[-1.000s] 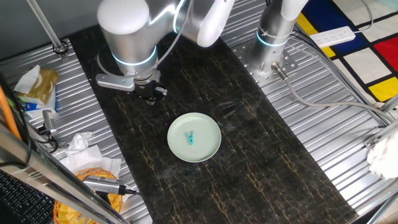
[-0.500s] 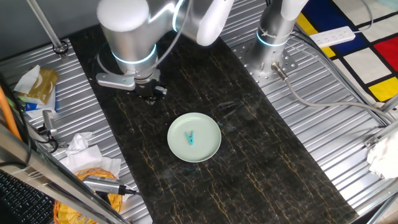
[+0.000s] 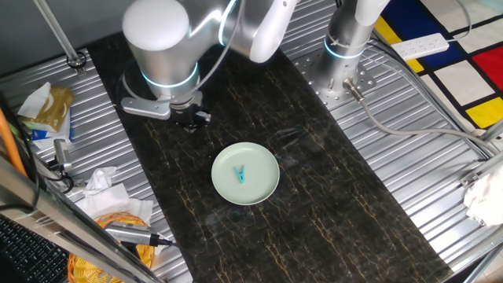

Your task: Use a clamp

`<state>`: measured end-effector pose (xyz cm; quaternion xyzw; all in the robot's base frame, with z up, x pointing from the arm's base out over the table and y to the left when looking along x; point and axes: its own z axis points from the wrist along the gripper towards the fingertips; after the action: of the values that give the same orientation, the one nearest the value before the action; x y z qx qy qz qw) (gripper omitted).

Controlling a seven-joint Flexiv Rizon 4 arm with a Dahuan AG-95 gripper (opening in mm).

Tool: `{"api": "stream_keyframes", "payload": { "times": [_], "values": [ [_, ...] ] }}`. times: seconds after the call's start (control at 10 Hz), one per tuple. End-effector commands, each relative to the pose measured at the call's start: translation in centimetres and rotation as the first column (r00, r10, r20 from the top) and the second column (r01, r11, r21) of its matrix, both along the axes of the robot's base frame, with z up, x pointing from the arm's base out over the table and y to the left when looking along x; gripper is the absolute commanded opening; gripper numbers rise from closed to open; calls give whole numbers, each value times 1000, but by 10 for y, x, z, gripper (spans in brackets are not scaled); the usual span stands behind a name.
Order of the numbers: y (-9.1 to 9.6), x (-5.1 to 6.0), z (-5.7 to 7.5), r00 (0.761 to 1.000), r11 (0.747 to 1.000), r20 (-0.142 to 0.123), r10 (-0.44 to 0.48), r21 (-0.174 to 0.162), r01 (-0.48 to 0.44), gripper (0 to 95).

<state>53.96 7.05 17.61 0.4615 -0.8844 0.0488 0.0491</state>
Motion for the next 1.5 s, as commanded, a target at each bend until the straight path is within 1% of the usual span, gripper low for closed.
{"api": "stream_keyframes", "payload": {
  "times": [0.1,0.2,0.4,0.5,0.6,0.7,0.8,0.9,1.0,1.1,1.2,1.3,1.4,1.5],
  "values": [
    [0,2,-1,999,999,-6,43,-5,-43,0],
    [0,2,-1,998,998,-8,59,-4,-59,0],
    [0,2,-1,994,994,-15,106,15,-105,0],
    [2,2,0,993,993,-16,116,17,-116,0],
    [10,2,1,991,991,-13,133,29,-132,0],
    [14,2,1,990,989,-13,142,33,-141,0],
    [20,-1,0,989,988,-8,150,34,-149,0],
    [24,-8,-3,989,988,9,148,33,-149,0],
    [30,-16,-6,989,989,21,144,28,-144,0],
    [33,-20,-7,988,988,25,150,24,-151,0],
    [41,-31,-10,985,985,29,168,24,-168,0],
    [47,-42,-16,984,984,39,172,31,-173,0],
    [52,-49,-22,983,983,48,176,45,-178,0],
    [59,-57,-30,982,982,53,182,51,-184,190]
  ]
}}
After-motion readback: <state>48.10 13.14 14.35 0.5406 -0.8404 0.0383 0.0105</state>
